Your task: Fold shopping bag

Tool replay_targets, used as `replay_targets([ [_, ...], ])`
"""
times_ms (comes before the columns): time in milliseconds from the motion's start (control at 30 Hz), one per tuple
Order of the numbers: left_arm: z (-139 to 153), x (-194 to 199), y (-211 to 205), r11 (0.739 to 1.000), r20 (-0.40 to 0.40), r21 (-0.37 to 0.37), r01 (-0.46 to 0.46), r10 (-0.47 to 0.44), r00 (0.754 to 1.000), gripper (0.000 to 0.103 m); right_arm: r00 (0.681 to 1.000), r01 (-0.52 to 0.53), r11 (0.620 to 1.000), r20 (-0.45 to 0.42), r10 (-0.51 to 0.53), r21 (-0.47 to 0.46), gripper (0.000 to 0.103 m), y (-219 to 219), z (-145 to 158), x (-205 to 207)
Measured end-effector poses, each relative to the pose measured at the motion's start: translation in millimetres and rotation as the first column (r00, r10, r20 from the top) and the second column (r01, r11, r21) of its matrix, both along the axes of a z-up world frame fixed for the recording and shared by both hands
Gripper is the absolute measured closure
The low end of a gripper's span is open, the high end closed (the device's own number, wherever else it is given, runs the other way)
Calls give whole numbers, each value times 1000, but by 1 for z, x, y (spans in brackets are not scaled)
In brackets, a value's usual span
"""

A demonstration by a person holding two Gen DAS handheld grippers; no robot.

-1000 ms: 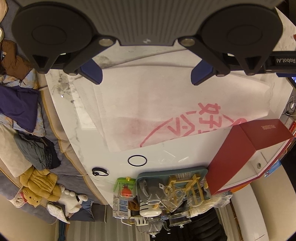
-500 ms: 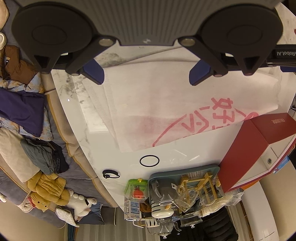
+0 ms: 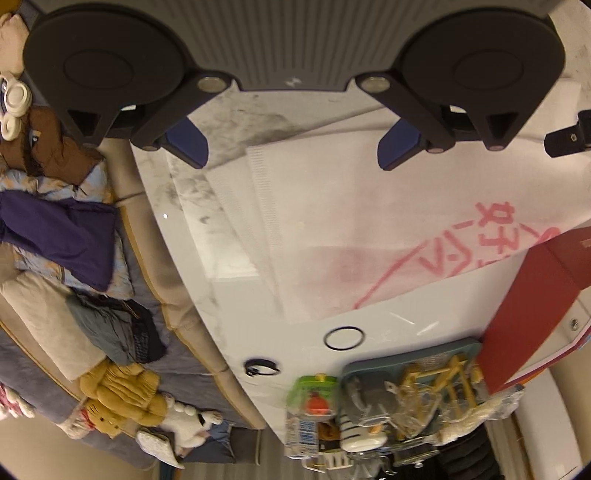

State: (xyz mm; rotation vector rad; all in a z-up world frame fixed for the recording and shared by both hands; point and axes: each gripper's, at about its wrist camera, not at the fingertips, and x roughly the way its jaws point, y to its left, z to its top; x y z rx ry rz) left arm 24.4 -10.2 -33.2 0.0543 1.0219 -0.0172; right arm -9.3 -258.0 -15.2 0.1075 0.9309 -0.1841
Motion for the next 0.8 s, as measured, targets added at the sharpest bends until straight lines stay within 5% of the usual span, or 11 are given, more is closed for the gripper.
replay_targets([
  [100, -15, 6, -9, 995, 10, 76, 64, -65, 998, 20, 1000, 17, 1000, -16, -16, 12, 2, -7, -6, -1],
  [200, -23, 14, -1, 997, 13, 76, 27, -28, 1000, 23, 999, 1, 1000, -36, 0, 14, 2, -5, -10, -4],
  [267, -23, 18, 6, 997, 38, 82, 12, -15, 999, 36, 998, -26, 1000, -51, 25, -8, 2, 1, -10, -5],
  [300, -24, 20, 10, 997, 48, 76, 12, -16, 999, 55, 998, -39, 999, -60, 38, -18, 2, 4, -9, -6],
  [333, -24, 24, 14, 999, 51, 40, 19, -22, 998, 61, 996, -49, 998, -83, 46, -38, 2, 7, -6, -6],
  [467, -25, 33, 18, 999, 42, -26, 44, -43, 998, 65, 993, -51, 998, -108, 48, -32, 2, 9, -7, -1],
  [533, -25, 34, 15, 997, 33, -35, 69, -68, 997, 100, 992, -50, 998, -114, 46, -27, 2, 10, -8, 1],
  [800, -21, 7, 15, 997, 139, -7, 82, -80, 987, 103, 990, -80, 996, -116, 76, -33, 2, 17, -9, 5],
])
